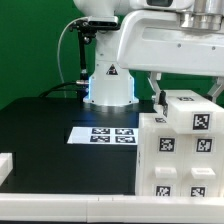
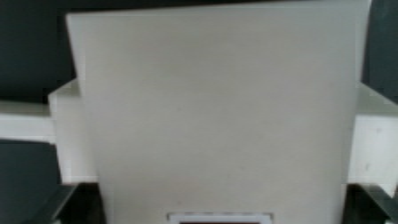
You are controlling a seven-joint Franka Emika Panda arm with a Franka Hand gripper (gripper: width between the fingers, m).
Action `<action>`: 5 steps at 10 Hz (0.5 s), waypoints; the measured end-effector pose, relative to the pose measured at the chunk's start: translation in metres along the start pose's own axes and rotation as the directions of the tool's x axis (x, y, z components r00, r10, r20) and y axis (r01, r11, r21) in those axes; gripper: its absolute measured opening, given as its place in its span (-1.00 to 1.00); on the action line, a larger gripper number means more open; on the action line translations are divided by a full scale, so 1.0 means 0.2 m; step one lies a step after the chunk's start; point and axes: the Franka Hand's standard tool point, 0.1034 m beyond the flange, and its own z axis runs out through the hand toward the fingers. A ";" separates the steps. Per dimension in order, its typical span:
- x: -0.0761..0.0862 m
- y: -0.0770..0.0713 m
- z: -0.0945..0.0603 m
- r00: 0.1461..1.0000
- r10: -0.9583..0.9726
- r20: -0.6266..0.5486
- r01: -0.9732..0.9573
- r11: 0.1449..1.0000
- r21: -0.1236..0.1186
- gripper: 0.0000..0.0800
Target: Assemble cabinet
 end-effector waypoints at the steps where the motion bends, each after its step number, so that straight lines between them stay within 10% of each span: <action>1: 0.00 0.00 0.00 0.998 0.065 0.000 -0.065 0.998 0.000 0.39; 5: -0.04 -0.04 0.01 0.811 0.584 0.001 -0.584 0.811 0.010 0.39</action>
Offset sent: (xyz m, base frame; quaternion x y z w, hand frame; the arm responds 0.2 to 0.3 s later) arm -0.0203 -0.0041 -0.0096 -0.0024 0.0081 0.3614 0.9324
